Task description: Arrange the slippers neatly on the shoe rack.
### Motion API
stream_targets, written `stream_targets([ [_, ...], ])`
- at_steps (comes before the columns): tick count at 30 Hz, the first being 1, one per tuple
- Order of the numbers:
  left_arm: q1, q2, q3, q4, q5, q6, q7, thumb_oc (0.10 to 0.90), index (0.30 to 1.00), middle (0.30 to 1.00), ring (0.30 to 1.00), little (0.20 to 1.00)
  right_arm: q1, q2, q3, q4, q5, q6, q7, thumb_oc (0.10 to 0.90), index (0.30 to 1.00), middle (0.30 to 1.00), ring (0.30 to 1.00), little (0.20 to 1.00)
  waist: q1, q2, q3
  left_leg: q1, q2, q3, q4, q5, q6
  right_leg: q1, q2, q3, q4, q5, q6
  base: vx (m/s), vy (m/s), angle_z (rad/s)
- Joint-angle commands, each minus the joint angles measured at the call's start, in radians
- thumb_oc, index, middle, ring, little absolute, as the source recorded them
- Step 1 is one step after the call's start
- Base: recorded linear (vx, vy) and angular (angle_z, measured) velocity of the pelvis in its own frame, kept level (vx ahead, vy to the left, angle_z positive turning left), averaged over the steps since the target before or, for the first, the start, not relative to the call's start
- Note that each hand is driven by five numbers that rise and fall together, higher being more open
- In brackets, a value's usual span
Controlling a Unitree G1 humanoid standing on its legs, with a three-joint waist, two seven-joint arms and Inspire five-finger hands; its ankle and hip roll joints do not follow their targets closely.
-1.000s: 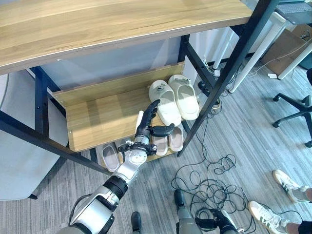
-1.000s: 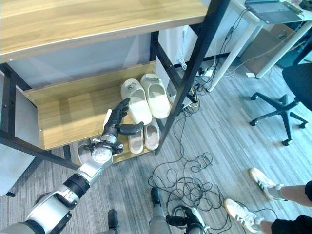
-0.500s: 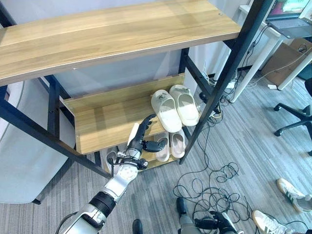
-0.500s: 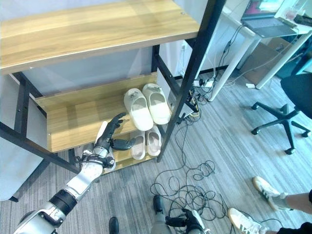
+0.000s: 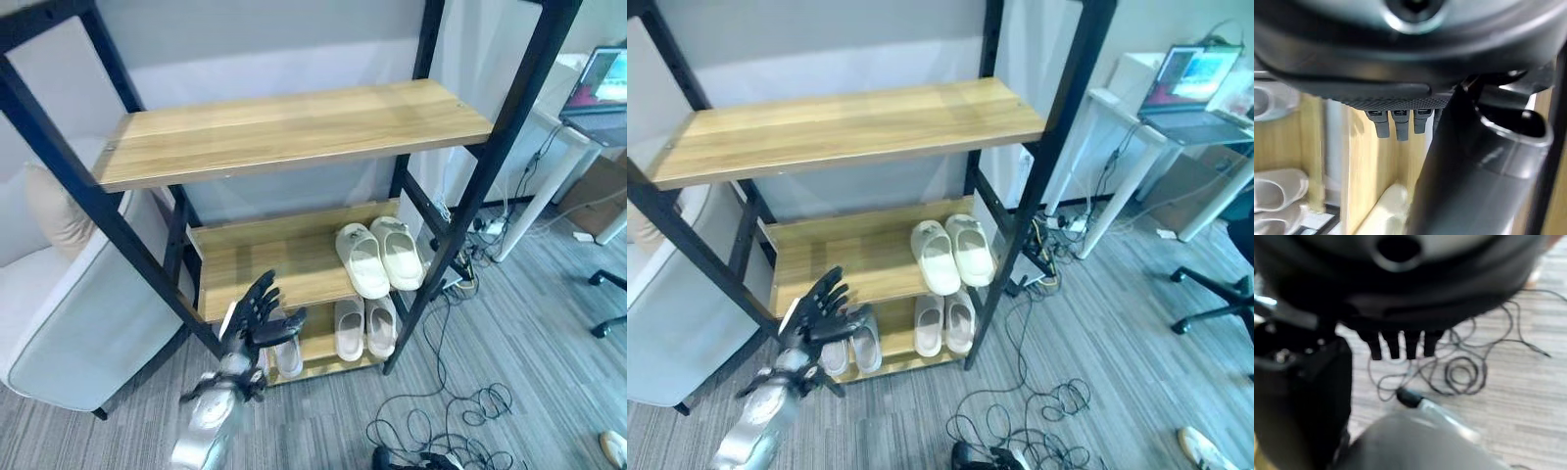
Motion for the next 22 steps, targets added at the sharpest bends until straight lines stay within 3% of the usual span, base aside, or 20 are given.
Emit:
stream_targets([
  [1,-0.128,0.013,0.036,0.000,-0.045,-0.042,-0.078,0.800,0.900,0.900,0.900,0.900,-0.025,0.023,0.032,0.012,-0.032,-0.009,0.016,0.800,0.900,0.900,0.900,0.900,0.017,0.003,0.001,-0.105,-0.019,-0.085,0.033,-0.077,0.034,0.059,0.002,-0.050,0.037,-0.218,0.028,0.02,-0.022,0.13],
  [5,-0.089,0.017,0.054,0.079,-0.001,-0.028,-0.083,0.800,0.900,0.900,0.900,0.900,-0.024,0.027,0.040,0.014,-0.044,-0.008,0.021,0.800,0.900,0.900,0.900,0.900,0.028,0.002,-0.008,-0.096,-0.018,-0.098,0.035,-0.079,0.033,0.078,0.003,-0.060,0.037,-0.226,0.024,0.01,-0.013,0.09],
  [7,-0.066,0.031,0.060,0.234,0.076,0.001,-0.094,0.800,0.900,0.900,0.900,0.900,-0.021,0.023,0.039,0.006,-0.042,-0.013,0.025,0.800,0.900,0.900,0.900,0.900,0.032,0.003,-0.014,-0.092,-0.014,-0.107,0.035,-0.077,0.030,0.086,0.006,-0.069,0.041,-0.231,0.020,0.00,0.000,0.00],
  [10,-0.065,0.032,0.052,0.337,0.132,0.009,-0.099,0.800,0.900,0.900,0.900,0.900,-0.021,0.018,0.035,0.003,-0.035,-0.014,0.029,0.800,0.900,0.900,0.900,0.900,0.028,0.007,-0.017,-0.086,-0.012,-0.109,0.034,-0.077,0.029,0.089,0.009,-0.071,0.044,-0.235,0.018,0.00,0.000,0.00],
  [12,-0.065,0.023,0.047,0.481,0.231,0.011,-0.090,0.800,0.900,0.900,0.900,0.900,-0.015,0.017,0.024,0.002,-0.022,-0.021,0.030,0.800,0.900,0.900,0.900,0.900,0.022,0.008,-0.018,-0.079,-0.010,-0.107,0.033,-0.079,0.029,0.094,0.010,-0.069,0.044,-0.236,0.016,0.00,0.000,0.00],
  [13,-0.087,-0.030,0.072,0.736,0.322,0.021,-0.052,0.800,0.900,0.900,0.900,0.900,0.001,0.010,-0.010,0.006,0.024,-0.030,0.028,0.800,0.900,0.900,0.900,0.900,0.010,0.010,-0.019,-0.069,-0.008,-0.100,0.044,-0.086,0.028,0.102,0.014,-0.060,0.044,-0.239,0.011,0.00,0.000,0.00],
  [14,-0.089,-0.032,0.072,0.739,0.322,0.019,-0.051,0.800,0.900,0.900,0.900,0.900,0.001,0.009,-0.010,0.006,0.024,-0.030,0.028,0.800,0.900,0.900,0.900,0.900,0.010,0.011,-0.018,-0.069,-0.008,-0.100,0.045,-0.086,0.028,0.103,0.015,-0.060,0.044,-0.239,0.011,0.02,-0.020,-0.05],
  [16,-0.108,-0.062,0.098,0.903,0.366,0.027,-0.041,0.800,0.900,0.900,0.900,0.900,0.013,0.001,-0.031,0.013,0.045,-0.032,0.028,0.800,0.900,0.900,0.900,0.900,0.003,0.011,-0.014,-0.064,-0.006,-0.097,0.055,-0.092,0.027,0.109,0.016,-0.055,0.043,-0.241,0.009,-0.01,-0.023,-0.05],
  [17,-0.130,-0.097,0.135,1.116,0.411,0.057,-0.060,0.800,0.900,0.900,0.900,0.900,0.015,-0.011,-0.055,0.035,0.063,-0.034,0.033,0.800,0.900,0.900,0.900,0.900,-0.002,0.012,-0.012,-0.061,-0.003,-0.095,0.064,-0.096,0.026,0.112,0.019,-0.052,0.043,-0.245,0.005,0.00,0.000,0.00],
  [18,-0.132,-0.098,0.135,1.119,0.411,0.055,-0.060,0.800,0.900,0.900,0.900,0.900,0.014,-0.011,-0.056,0.035,0.063,-0.034,0.033,0.800,0.900,0.900,0.900,0.900,-0.002,0.013,-0.010,-0.060,-0.003,-0.095,0.064,-0.096,0.026,0.113,0.019,-0.052,0.043,-0.245,0.005,0.00,0.000,0.00],
  [20,-0.135,-0.100,0.186,1.319,0.524,0.093,-0.031,0.800,0.900,0.900,0.900,0.900,0.009,-0.021,-0.076,0.066,0.067,-0.032,0.039,0.800,0.900,0.900,0.900,0.900,-0.001,0.011,-0.021,-0.045,0.002,-0.089,0.063,-0.103,0.023,0.125,0.022,-0.048,0.038,-0.248,0.001,0.03,-0.001,-0.01],
  [22,-0.134,-0.094,0.200,1.357,0.545,0.103,-0.014,0.800,0.900,0.900,0.900,0.900,0.008,-0.023,-0.080,0.077,0.067,-0.026,0.044,0.800,0.900,0.900,0.900,0.900,0.000,0.011,-0.025,-0.040,0.005,-0.086,0.060,-0.104,0.021,0.128,0.024,-0.047,0.036,-0.248,0.000,0.00,0.000,0.00],
])
